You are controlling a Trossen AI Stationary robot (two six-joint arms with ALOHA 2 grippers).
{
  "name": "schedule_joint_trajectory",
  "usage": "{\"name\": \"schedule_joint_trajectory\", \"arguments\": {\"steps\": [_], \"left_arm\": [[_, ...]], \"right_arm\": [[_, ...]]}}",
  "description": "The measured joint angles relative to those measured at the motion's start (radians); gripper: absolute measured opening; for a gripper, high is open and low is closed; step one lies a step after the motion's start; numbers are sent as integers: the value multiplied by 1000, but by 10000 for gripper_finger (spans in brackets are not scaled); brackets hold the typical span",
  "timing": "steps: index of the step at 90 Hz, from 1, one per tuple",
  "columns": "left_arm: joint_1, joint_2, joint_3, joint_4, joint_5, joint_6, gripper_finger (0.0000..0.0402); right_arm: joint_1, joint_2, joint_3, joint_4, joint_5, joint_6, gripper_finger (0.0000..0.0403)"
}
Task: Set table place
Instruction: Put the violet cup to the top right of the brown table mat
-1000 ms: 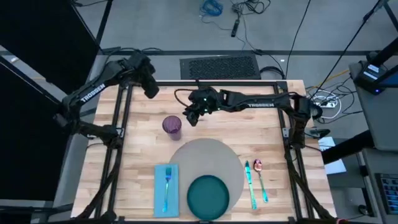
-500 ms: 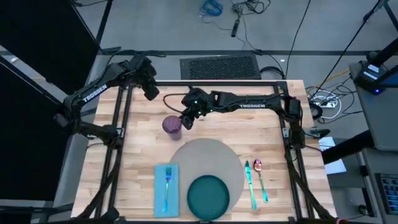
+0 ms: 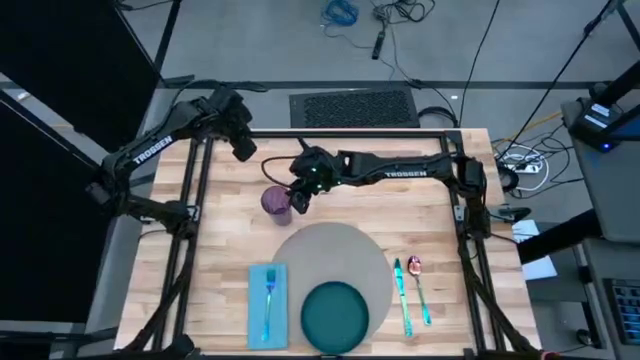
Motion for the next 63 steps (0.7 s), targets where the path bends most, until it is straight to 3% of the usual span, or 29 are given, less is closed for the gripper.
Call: {"name": "schedule_joint_trajectory", "arguments": {"steps": [51, 63], "left_arm": [[0, 0, 0, -1, 46, -1, 64], [0, 0, 0, 0, 46, 1, 64]], "right_arm": [[29, 48, 1, -17, 47, -2, 113], [33, 53, -2, -32, 39, -8, 69]]}}
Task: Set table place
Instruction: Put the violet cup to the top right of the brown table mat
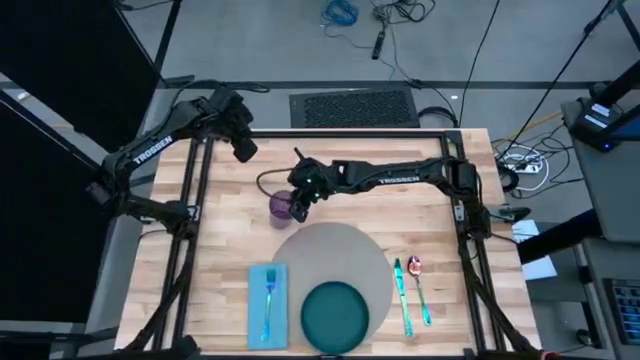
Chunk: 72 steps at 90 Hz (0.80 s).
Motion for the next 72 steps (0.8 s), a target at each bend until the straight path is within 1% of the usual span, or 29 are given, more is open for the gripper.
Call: {"name": "schedule_joint_trajectory", "arguments": {"steps": [5, 9, 27, 37, 46, 55, 68, 72], "left_arm": [[0, 0, 0, 0, 0, -1, 64], [0, 0, 0, 0, 0, 0, 64], [0, 0, 0, 0, 0, 1, 64], [-1, 0, 0, 1, 1, 5, 64], [-1, 0, 1, 6, 16, 11, 64], [-1, 0, 1, 5, 44, 27, 64], [-1, 0, 1, 33, 59, 30, 64], [-1, 0, 1, 46, 60, 30, 64]], "right_arm": [[-1, 0, 0, -1, 0, -15, 30], [-2, 0, 0, -1, 3, -35, 13], [-2, -15, 0, 11, 4, -78, 3], [-6, -55, 1, -47, -9, -79, 2], [-10, -115, 18, -203, -18, -85, 1], [-2, -202, 24, -422, -6, -78, 1], [39, -328, 25, -774, 87, 26, 1], [54, -357, 17, -845, 112, 68, 1]]}}
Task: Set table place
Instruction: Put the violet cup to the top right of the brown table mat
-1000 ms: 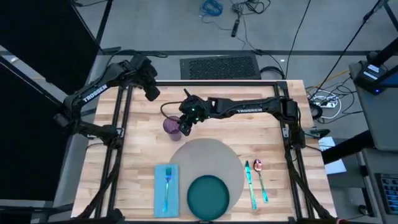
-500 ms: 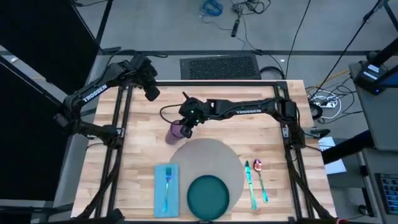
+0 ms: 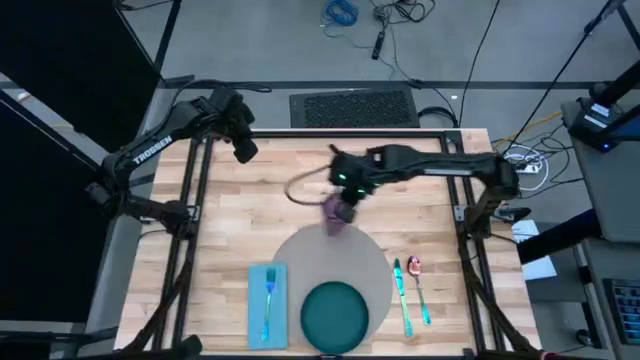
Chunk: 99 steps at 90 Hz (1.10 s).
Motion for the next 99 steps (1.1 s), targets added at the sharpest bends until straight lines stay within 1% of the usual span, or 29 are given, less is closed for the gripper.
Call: {"name": "schedule_joint_trajectory", "arguments": {"steps": [14, 23, 34, 49, 61, 76, 99], "left_arm": [[0, 1, 0, 47, 14, -3, 64], [0, 1, 0, 51, 46, -6, 64], [-11, 1, 0, 51, 65, -8, 64], [-30, 1, 0, 60, 67, -8, 64], [-47, 1, 0, 61, 67, -8, 64], [-59, 1, 0, 61, 67, -8, 64], [-62, 6, 0, 80, 67, -8, 64]], "right_arm": [[39, -98, -74, -78, 15, 111, 0], [28, -166, -154, -105, 20, 155, 0], [-14, -264, -294, -37, 29, 197, 0], [-70, -354, -479, 124, -22, 201, 0], [-106, -394, -578, 142, -30, 193, 0], [-130, -426, -640, 171, -28, 186, 0], [-130, -429, -652, 218, -32, 173, 0]]}}
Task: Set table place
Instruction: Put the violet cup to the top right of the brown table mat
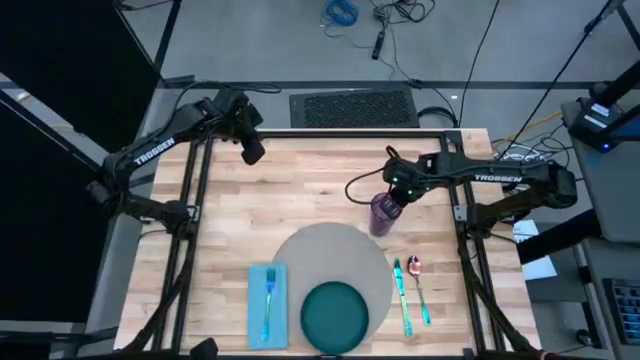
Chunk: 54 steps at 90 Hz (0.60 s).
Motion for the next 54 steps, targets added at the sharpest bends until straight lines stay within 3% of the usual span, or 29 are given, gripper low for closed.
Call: {"name": "schedule_joint_trajectory", "arguments": {"steps": [22, 54], "left_arm": [[0, 0, 0, 17, 0, 0, 64], [0, 0, 0, 16, 0, -3, 64]], "right_arm": [[9, 0, 0, 15, 3, 5, 4], [9, 1, 0, 15, 3, 30, 58]]}}
